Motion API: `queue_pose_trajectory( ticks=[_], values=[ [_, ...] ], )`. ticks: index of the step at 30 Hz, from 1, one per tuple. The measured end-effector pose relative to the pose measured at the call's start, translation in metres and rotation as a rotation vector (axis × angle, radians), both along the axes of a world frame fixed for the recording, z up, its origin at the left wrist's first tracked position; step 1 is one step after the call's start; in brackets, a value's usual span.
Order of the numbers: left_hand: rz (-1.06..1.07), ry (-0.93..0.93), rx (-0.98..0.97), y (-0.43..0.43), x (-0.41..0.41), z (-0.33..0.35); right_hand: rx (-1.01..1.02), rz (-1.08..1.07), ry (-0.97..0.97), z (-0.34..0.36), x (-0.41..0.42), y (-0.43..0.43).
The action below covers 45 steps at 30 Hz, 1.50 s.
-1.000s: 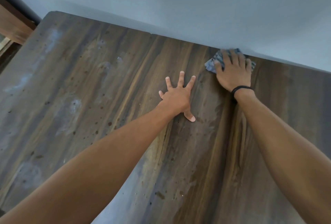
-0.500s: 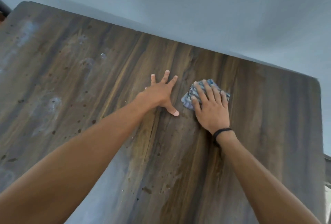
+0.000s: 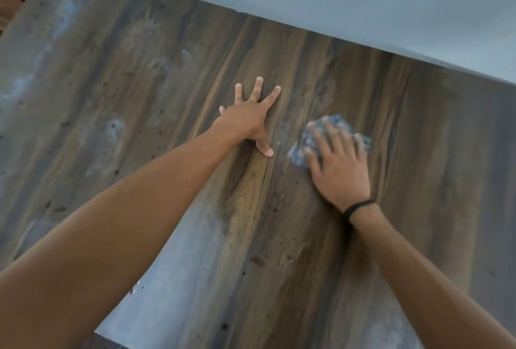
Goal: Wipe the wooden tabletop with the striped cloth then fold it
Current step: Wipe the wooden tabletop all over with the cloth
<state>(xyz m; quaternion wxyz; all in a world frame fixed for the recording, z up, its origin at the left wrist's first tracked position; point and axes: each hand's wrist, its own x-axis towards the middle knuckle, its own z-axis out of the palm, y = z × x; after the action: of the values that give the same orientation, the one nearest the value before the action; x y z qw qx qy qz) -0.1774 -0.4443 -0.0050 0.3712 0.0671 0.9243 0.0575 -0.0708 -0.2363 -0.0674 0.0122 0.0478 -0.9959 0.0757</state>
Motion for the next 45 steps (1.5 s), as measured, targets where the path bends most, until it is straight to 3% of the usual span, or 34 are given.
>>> queue_pose_trajectory(
  ticks=[2, 5, 6, 9, 10, 13, 14, 17, 18, 21, 22, 24, 25, 28, 29, 32, 33, 35, 36, 39, 40, 43, 44, 45],
  values=[
    [-0.008, 0.017, 0.001, -0.002, 0.001, 0.001, -0.008, 0.155, -0.032, -0.002, 0.016, 0.018],
    [-0.002, 0.016, 0.015, -0.004, 0.000, 0.002, -0.084, -0.359, 0.042, -0.001, -0.010, 0.030],
    [-0.004, 0.018, 0.021, -0.003, 0.001, 0.001, -0.096, -0.429, 0.048, -0.002, -0.004, 0.016],
    [-0.020, 0.021, 0.031, -0.008, 0.007, 0.002, -0.002, 0.035, 0.000, -0.006, 0.039, -0.012],
    [-0.017, 0.010, 0.033, -0.013, 0.010, 0.003, -0.010, 0.056, -0.010, -0.006, 0.039, 0.002],
    [0.000, -0.044, 0.008, -0.024, 0.022, 0.006, -0.088, -0.437, 0.041, 0.002, 0.017, 0.016],
    [-0.002, -0.060, -0.009, -0.026, 0.027, 0.005, -0.089, -0.450, 0.009, 0.002, 0.023, 0.002],
    [-0.030, -0.041, -0.018, -0.030, 0.033, -0.001, -0.026, -0.005, 0.006, -0.003, 0.055, -0.018],
    [-0.025, -0.033, -0.003, -0.030, 0.033, -0.003, -0.051, -0.051, -0.005, -0.005, 0.051, -0.004],
    [-0.012, -0.024, 0.008, -0.031, 0.037, -0.002, -0.092, -0.461, 0.027, -0.001, 0.041, -0.002],
    [-0.014, -0.023, 0.006, -0.030, 0.037, -0.001, -0.077, -0.381, -0.009, 0.000, 0.049, -0.019],
    [-0.013, -0.012, 0.013, -0.030, 0.040, 0.004, -0.023, 0.015, -0.044, -0.001, 0.073, -0.031],
    [-0.011, -0.002, 0.020, -0.032, 0.044, 0.005, -0.039, 0.063, -0.044, -0.003, 0.073, -0.020],
    [-0.003, -0.014, 0.022, -0.039, 0.067, 0.004, -0.111, -0.397, 0.009, 0.001, 0.068, -0.002],
    [-0.003, -0.029, 0.018, -0.041, 0.077, 0.002, -0.101, -0.414, -0.004, 0.001, 0.079, -0.012],
    [-0.009, -0.043, 0.000, -0.045, 0.102, -0.006, -0.035, 0.052, -0.012, -0.005, 0.121, -0.025],
    [-0.001, -0.039, 0.001, -0.046, 0.107, -0.006, -0.040, 0.014, 0.007, -0.006, 0.121, -0.015],
    [0.021, -0.023, 0.001, -0.048, 0.113, -0.004, -0.074, -0.300, 0.033, -0.001, 0.115, -0.010],
    [0.022, -0.011, 0.001, -0.047, 0.116, -0.001, -0.088, -0.360, 0.027, -0.001, 0.121, -0.019],
    [0.016, 0.002, -0.013, -0.042, 0.122, 0.008, -0.033, 0.094, -0.011, -0.003, 0.162, -0.042],
    [0.017, -0.011, -0.024, -0.041, 0.127, 0.009, -0.029, 0.130, 0.002, -0.006, 0.164, -0.031],
    [0.030, -0.071, -0.060, -0.048, 0.142, 0.003, -0.074, -0.327, 0.067, -0.002, 0.151, -0.025],
    [0.024, -0.072, -0.058, -0.050, 0.146, -0.002, -0.099, -0.374, 0.046, -0.001, 0.158, -0.040],
    [0.016, -0.055, -0.050, -0.051, 0.149, -0.005, -0.077, -0.234, 0.022, -0.001, 0.173, -0.061]
  ],
)
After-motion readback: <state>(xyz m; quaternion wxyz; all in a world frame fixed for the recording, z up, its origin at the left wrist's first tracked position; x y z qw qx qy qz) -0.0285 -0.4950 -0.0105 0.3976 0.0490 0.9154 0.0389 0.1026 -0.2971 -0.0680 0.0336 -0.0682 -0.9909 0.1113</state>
